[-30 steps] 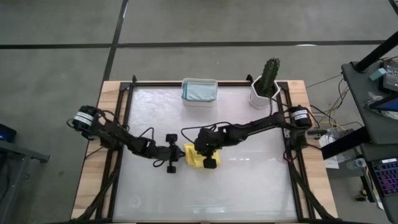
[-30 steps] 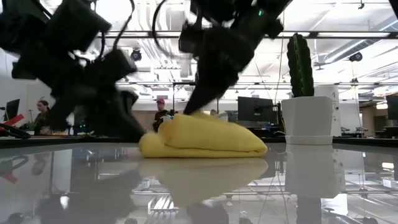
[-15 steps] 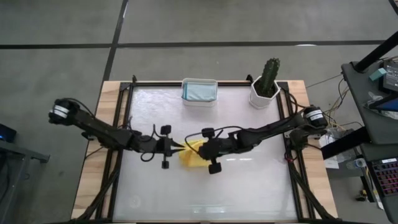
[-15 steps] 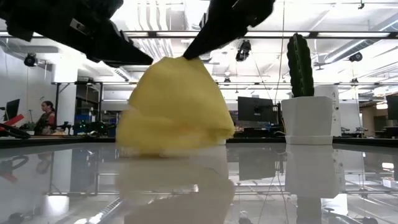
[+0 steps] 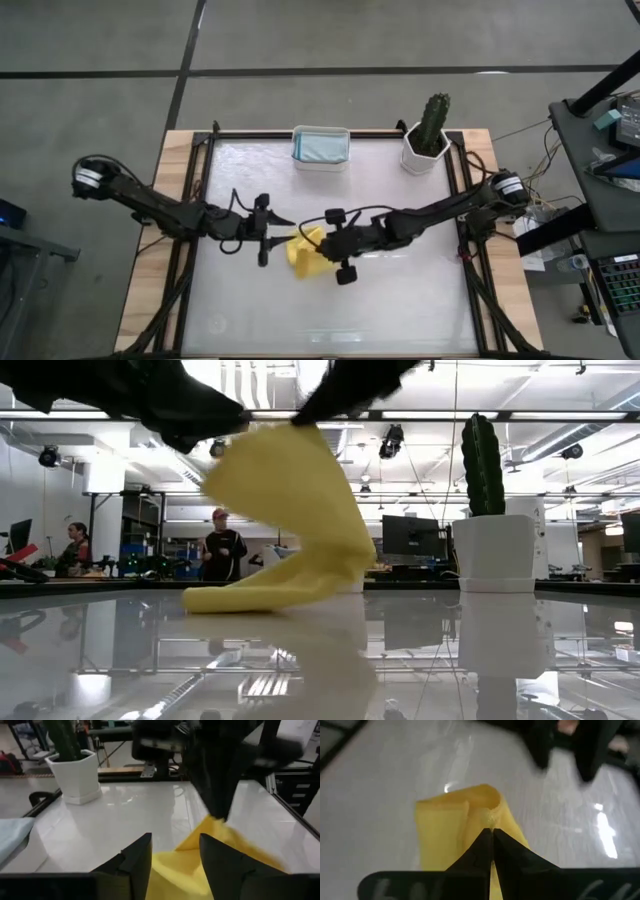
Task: Fold microfiber towels
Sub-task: Fold the yellow cloth
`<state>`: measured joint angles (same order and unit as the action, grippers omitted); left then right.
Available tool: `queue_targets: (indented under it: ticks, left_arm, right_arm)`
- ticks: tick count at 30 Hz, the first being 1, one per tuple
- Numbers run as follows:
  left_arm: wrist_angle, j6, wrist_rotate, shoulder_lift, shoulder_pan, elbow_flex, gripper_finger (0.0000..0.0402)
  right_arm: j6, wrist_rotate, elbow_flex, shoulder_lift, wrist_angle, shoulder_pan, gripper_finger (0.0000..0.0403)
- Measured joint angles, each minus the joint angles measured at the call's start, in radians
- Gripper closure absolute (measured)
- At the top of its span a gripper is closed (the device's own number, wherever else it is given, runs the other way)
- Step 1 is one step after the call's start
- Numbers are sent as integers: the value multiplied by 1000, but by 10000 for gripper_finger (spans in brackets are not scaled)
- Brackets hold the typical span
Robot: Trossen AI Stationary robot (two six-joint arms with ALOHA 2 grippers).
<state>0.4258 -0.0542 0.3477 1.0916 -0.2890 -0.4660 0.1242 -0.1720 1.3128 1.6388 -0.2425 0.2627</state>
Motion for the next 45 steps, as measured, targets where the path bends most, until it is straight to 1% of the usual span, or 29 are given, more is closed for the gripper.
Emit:
queue_targets:
  ticks: [3,7,11,15,18,20,22,25,28,30,32,34,40,42,45]
  left_arm:
    - [38,7,-17,46,0,0,248]
    - [91,-32,-134,103,0,-4,248]
    - [81,-113,-176,120,0,-14,248]
    - [27,-181,-178,113,0,-19,248]
    - [9,-223,-137,120,1,-19,248]
    - [9,-226,-127,141,2,-21,251]
    - [7,-227,-115,170,1,-30,265]
    - [-15,-223,-112,214,1,-47,314]
    - [-22,-203,-111,233,2,-55,378]
    - [-18,-175,-111,218,2,-60,393]
    - [-18,-122,-111,183,2,-63,388]
    - [-18,-52,-111,136,2,-72,385]
    - [-13,132,-101,-16,2,-112,399]
    - [-11,161,-95,-54,2,-125,400]
    - [-15,166,-88,-95,2,-127,400]
  right_arm:
    - [7,-1,3,-14,20,6,394]
    - [7,-13,2,-19,13,7,394]
    - [0,-18,2,-19,13,4,394]
    - [0,-15,1,-19,13,4,394]
    - [-1,-16,1,-19,16,4,394]
    - [-6,-16,0,-19,17,4,394]
    - [-10,-19,0,-19,18,4,394]
    - [-9,-60,0,-19,20,7,394]
    - [1,-174,0,-23,19,20,394]
    - [26,-239,8,-34,19,28,394]
    - [57,-308,31,-47,21,41,394]
    - [89,-340,63,-68,17,49,394]
    - [157,-345,133,-84,-5,51,394]
    - [165,-340,146,-81,-12,51,394]
    - [164,-324,145,-80,-12,51,394]
